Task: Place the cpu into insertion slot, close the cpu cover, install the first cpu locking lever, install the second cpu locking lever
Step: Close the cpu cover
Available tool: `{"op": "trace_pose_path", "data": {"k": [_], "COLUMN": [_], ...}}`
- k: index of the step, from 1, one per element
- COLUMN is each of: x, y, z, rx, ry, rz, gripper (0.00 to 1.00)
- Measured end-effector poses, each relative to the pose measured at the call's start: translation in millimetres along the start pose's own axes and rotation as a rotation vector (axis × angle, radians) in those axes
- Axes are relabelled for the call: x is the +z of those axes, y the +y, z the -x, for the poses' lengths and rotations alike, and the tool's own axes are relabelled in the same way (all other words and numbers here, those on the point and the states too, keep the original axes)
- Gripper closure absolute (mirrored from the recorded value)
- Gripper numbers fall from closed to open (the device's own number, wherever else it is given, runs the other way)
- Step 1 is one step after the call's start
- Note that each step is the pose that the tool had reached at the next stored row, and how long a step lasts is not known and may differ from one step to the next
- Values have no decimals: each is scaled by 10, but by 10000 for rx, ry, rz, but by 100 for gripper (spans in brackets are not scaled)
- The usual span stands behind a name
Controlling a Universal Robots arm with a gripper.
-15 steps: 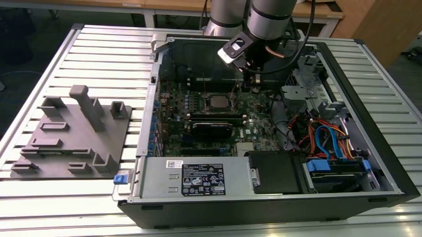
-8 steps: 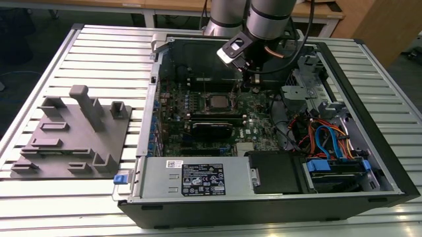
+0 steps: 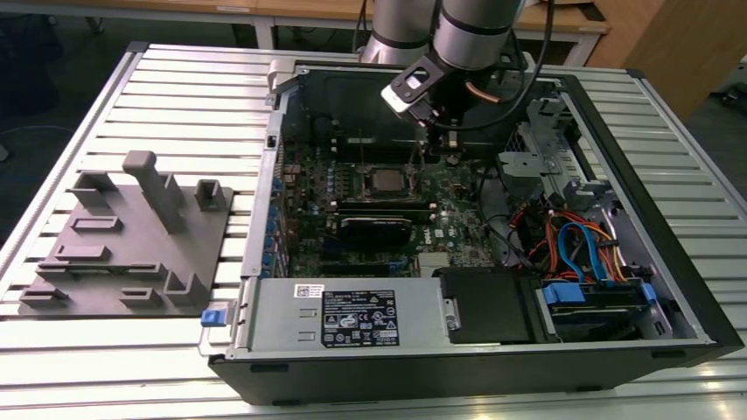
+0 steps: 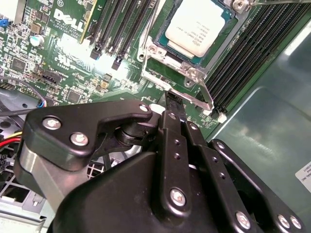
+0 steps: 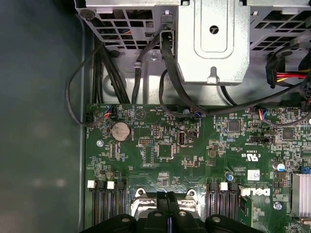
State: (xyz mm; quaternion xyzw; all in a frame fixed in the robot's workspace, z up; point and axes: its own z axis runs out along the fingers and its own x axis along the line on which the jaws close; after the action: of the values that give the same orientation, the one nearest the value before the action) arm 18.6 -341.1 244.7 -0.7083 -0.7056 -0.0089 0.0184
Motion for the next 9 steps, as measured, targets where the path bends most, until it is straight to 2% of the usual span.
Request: {"op": "trace_pose_path", "data": {"k": [9], "x": [0], "y": [-21], "z": [0], "rx": [0], "ry": [0], "rz": [0], "gripper": [90]}}
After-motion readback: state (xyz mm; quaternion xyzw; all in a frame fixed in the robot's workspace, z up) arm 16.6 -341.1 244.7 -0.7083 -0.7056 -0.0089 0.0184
